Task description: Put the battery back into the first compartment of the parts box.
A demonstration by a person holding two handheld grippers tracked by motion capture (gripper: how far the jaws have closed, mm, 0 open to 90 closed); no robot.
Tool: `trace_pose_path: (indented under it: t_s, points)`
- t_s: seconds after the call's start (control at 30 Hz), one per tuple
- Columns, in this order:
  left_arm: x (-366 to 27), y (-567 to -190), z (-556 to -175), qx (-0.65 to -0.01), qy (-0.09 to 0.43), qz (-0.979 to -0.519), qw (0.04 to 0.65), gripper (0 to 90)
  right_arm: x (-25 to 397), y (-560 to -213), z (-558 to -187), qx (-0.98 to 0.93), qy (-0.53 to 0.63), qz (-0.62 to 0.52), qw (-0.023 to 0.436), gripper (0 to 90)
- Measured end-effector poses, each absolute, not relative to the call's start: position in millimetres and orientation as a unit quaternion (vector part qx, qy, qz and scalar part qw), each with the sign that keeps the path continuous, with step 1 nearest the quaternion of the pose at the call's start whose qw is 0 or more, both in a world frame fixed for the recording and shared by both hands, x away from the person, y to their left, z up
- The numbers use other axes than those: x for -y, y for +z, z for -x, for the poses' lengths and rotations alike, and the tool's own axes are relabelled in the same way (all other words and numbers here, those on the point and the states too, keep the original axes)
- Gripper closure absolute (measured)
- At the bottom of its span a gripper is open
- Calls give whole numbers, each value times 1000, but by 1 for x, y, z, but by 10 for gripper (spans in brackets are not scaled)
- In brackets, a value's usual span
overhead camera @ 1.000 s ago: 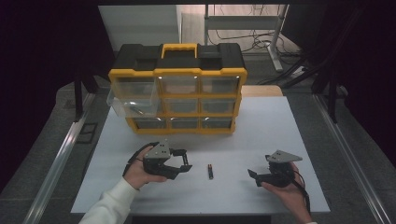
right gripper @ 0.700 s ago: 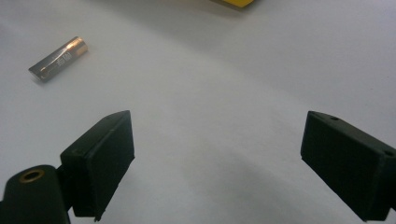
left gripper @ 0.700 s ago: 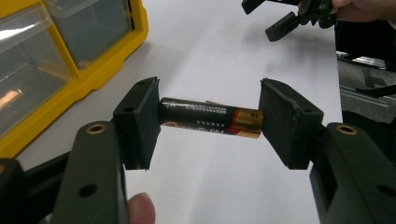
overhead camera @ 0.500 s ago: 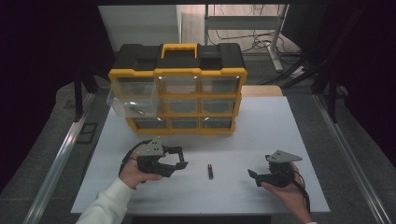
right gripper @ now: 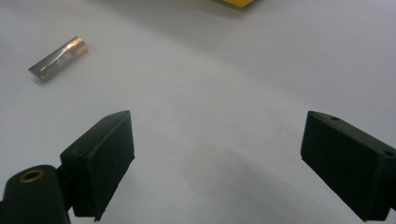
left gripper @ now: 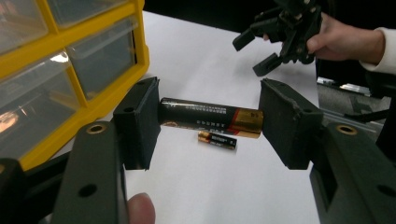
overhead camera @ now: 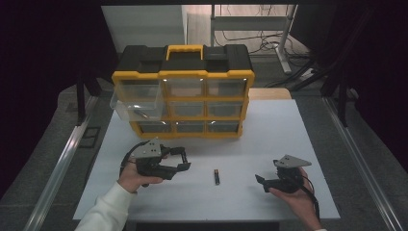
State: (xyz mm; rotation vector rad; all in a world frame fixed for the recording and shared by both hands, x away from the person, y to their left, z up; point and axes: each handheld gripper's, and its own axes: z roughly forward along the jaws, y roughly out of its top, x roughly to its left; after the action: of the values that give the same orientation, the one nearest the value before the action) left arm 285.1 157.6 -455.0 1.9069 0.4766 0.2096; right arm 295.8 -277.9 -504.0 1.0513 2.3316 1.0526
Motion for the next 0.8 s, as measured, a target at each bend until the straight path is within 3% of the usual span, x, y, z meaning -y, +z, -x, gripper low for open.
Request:
trace_pose_path:
  t_s: [0.8]
  points:
    - [-170,-427,-275,-195,99,-773,596,407,278,-504,-296,-828,374,-374,187,100]
